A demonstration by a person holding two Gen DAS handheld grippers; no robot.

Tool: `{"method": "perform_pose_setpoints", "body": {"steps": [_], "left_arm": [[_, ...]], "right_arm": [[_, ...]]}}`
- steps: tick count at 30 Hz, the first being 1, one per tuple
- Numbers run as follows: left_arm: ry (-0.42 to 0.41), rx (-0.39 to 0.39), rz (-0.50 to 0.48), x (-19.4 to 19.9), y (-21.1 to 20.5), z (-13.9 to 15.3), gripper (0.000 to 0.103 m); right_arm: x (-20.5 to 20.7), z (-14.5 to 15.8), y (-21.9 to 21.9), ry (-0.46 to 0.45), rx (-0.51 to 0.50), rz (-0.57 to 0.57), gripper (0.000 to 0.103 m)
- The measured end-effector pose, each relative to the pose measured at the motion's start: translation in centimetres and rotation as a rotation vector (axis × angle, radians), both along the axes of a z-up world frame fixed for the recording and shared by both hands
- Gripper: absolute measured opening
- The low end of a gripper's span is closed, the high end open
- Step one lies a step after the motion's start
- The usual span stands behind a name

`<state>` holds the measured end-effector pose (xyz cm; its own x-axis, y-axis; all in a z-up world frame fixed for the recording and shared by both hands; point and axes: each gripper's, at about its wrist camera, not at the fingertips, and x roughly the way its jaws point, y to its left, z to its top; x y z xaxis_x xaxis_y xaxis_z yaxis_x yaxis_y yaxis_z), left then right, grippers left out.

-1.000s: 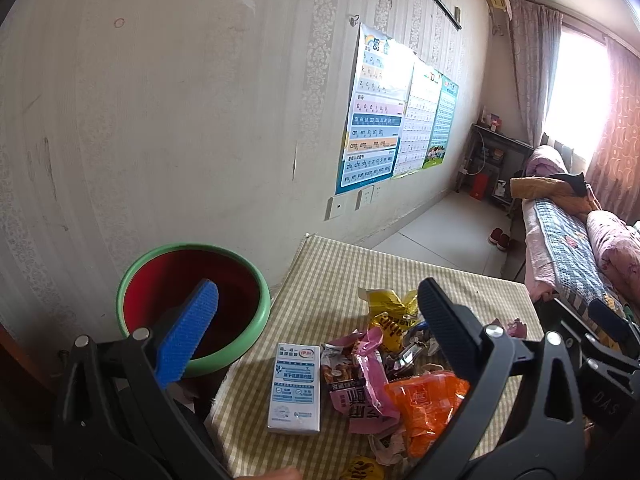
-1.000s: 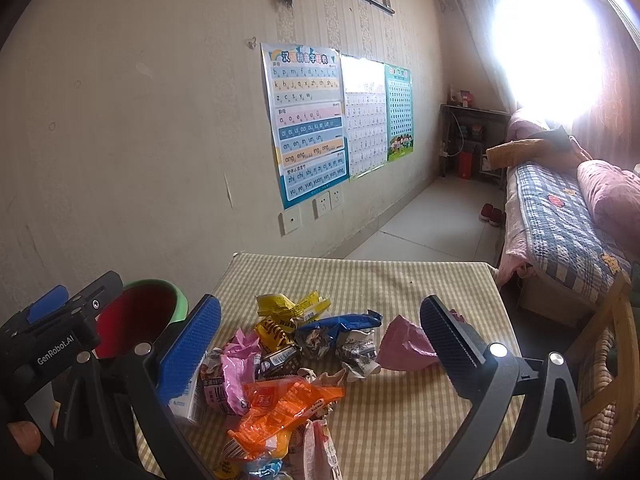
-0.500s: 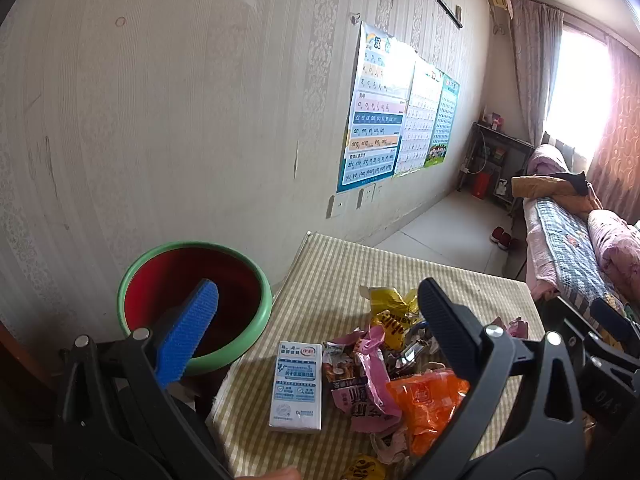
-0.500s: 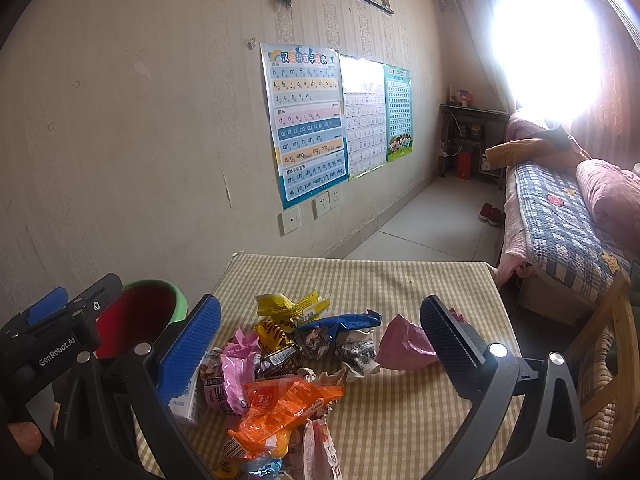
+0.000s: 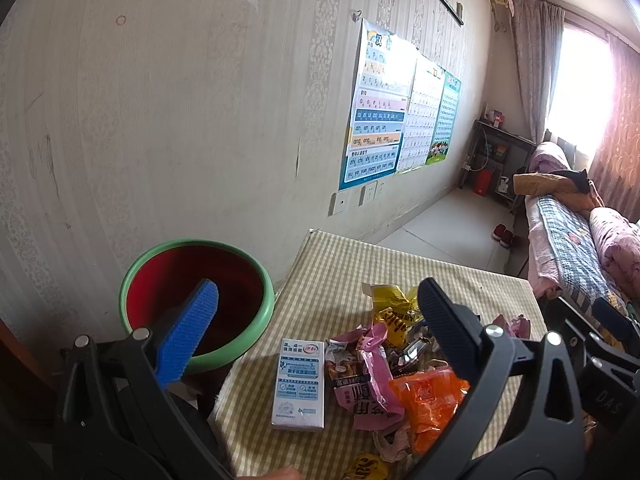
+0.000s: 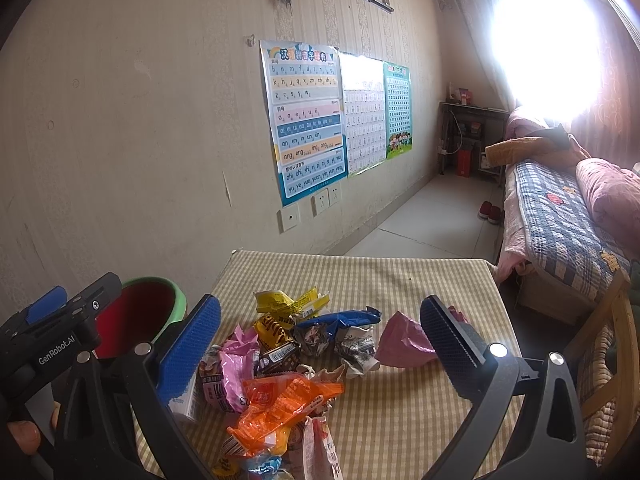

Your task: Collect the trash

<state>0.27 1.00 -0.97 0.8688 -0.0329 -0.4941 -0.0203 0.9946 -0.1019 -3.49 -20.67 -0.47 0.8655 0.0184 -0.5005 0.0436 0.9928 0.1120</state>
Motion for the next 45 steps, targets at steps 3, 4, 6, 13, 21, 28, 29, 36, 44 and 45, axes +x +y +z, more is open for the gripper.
{"method": "perform_pose_setpoints", "body": {"steps": [3, 4, 6, 13, 21, 28, 29, 36, 44, 45], "left_arm": [[0.002, 0.001, 0.003, -0.2, 0.3, 0.0, 0.098], [0.002, 0.001, 0.004, -0.2, 0.4, 0.0, 0.098], [-0.001, 0.003, 0.006, -0.4, 0.6, 0.0, 0.098], [0.006, 0.013, 0.007, -0.2, 0.0, 0.5, 0.098], [0.023, 0.018, 0.003, 0.2, -0.3, 0.5, 0.098], [0.030, 0.019, 0.005, 0.4, -0.1, 0.5, 0.098], [0.030, 0.019, 0.008, 0.4, -0.1, 0.5, 0.098], [0.052, 0.063, 0.023, 0.8, 0.0, -0.4, 0.098], [0.195, 0.099, -0.003, 2.1, 1.1, -4.3, 0.098], [0.210, 0.099, 0.003, 2.3, 1.2, -4.8, 0.098]], "right_arm": [[-0.1, -0.1, 0.0, 0.010, -0.012, -0.010, 0.096], [-0.1, 0.0, 0.1, 0.013, -0.016, -0.013, 0.096], [-0.1, 0.1, 0.1, 0.016, -0.022, -0.015, 0.096], [0.2, 0.1, 0.3, 0.027, -0.025, -0.015, 0.096], [0.1, 0.1, 0.1, 0.036, -0.019, -0.027, 0.096], [0.3, 0.0, 0.0, 0.043, -0.016, -0.027, 0.096], [0.3, -0.1, 0.0, 0.043, -0.016, -0.027, 0.096], [0.5, -0.8, -0.5, 0.069, -0.014, -0.026, 0.096], [1.5, -4.6, -0.7, 0.252, 0.087, 0.099, 0.096], [1.6, -5.2, -0.6, 0.279, 0.107, 0.110, 0.096]]}}
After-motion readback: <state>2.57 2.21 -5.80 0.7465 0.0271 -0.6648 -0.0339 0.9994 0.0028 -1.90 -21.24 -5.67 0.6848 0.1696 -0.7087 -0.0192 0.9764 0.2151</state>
